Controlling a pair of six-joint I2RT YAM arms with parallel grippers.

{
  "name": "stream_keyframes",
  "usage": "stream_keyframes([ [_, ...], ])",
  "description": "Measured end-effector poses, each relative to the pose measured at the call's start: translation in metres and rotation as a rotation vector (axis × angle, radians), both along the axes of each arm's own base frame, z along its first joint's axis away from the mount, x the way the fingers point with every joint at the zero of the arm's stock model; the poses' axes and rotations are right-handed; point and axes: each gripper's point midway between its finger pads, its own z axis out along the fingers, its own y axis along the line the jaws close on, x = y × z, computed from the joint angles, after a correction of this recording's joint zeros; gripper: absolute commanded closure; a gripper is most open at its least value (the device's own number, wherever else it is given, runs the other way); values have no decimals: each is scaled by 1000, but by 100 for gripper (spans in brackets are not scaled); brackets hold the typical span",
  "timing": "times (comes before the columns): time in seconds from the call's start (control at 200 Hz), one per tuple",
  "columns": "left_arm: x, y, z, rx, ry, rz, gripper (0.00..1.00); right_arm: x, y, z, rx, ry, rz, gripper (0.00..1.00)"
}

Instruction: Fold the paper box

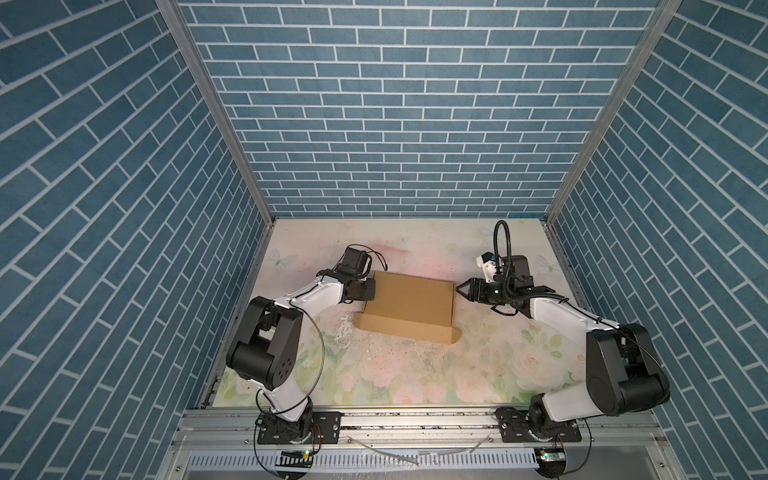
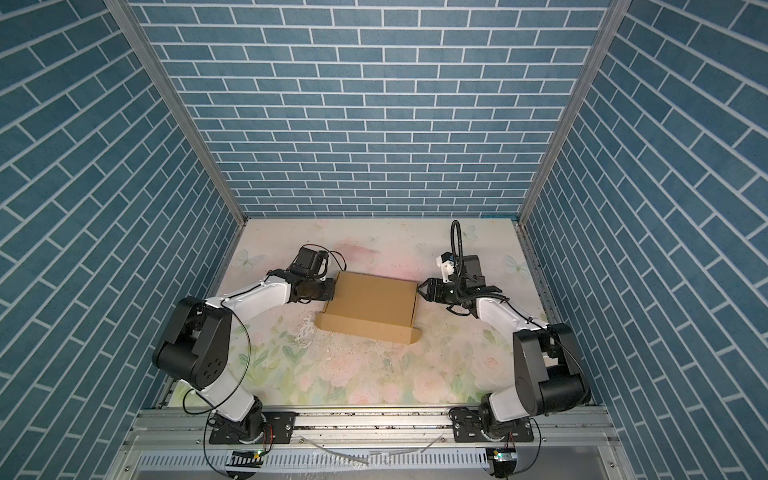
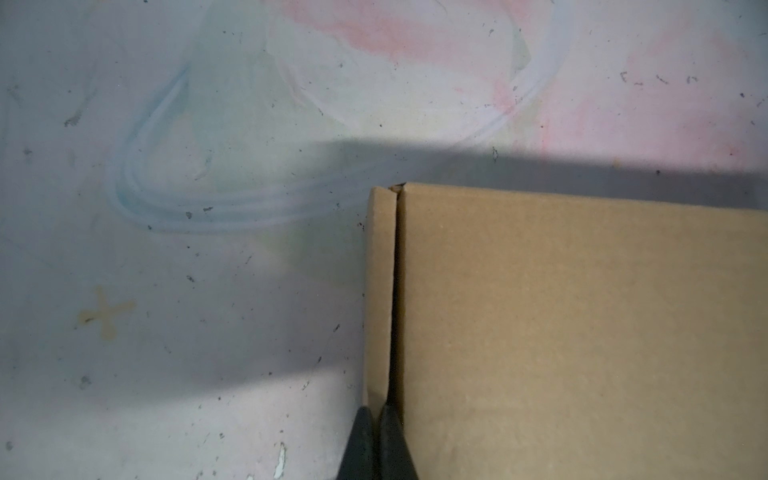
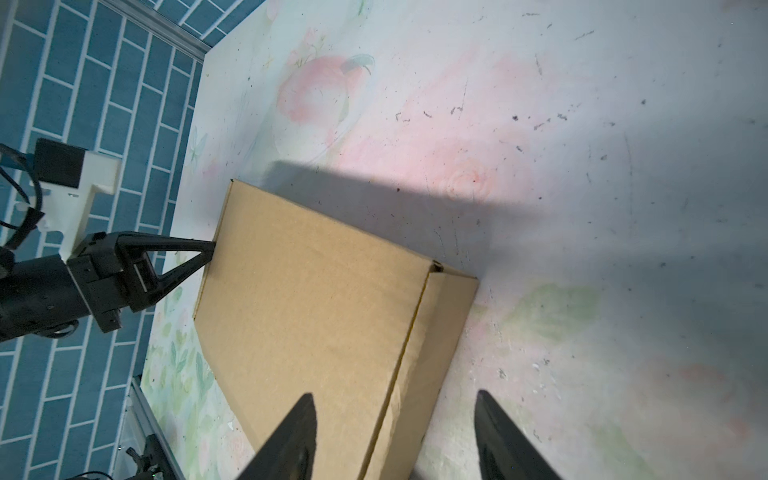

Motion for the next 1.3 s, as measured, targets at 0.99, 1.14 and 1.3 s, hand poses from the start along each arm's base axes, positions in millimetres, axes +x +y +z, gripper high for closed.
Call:
stream_keyframes([
  [0.99,8,1,-1,-146,-50,53,100,-2,33,-58,342,219,-25,23],
  [1.14,8,0,0,-156,-49,56,100,0,39,-59,369,219,-15,27],
  [1.3,8,0,0,-161,-47,61,97,0,49,-58,394,225,-1,29],
])
